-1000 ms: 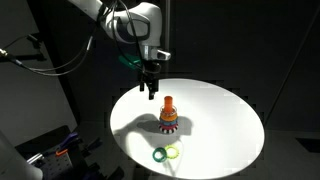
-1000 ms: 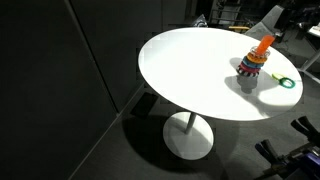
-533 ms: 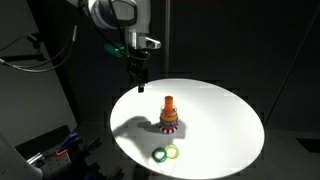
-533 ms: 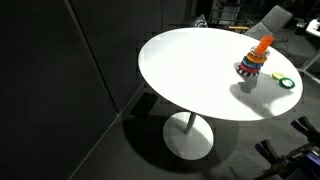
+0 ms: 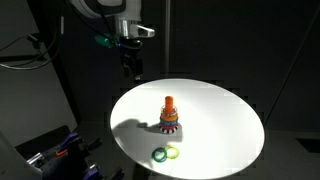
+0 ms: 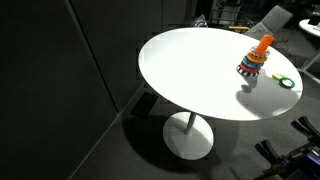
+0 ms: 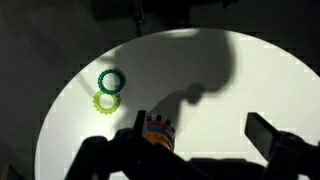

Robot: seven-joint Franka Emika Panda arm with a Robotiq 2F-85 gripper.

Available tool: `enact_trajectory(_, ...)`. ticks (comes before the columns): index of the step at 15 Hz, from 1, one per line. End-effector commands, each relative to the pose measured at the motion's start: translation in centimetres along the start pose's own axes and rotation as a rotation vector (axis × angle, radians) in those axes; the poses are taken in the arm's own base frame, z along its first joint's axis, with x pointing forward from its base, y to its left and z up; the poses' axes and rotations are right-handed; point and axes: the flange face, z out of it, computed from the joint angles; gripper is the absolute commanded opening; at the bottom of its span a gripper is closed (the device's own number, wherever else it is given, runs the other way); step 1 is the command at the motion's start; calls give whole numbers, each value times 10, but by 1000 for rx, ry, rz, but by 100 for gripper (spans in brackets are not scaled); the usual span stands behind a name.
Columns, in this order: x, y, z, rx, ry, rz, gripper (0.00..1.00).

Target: Put the clear circular object on the orange object

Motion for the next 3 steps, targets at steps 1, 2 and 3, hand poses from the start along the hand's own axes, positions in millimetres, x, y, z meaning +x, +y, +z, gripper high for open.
enact_trajectory(1,0,0,1,0,-3,0,100)
enact_trajectory(2,1,0,2,-1,-5,0,100)
enact_trajectory(3,1,0,3,-1,-7,0,100)
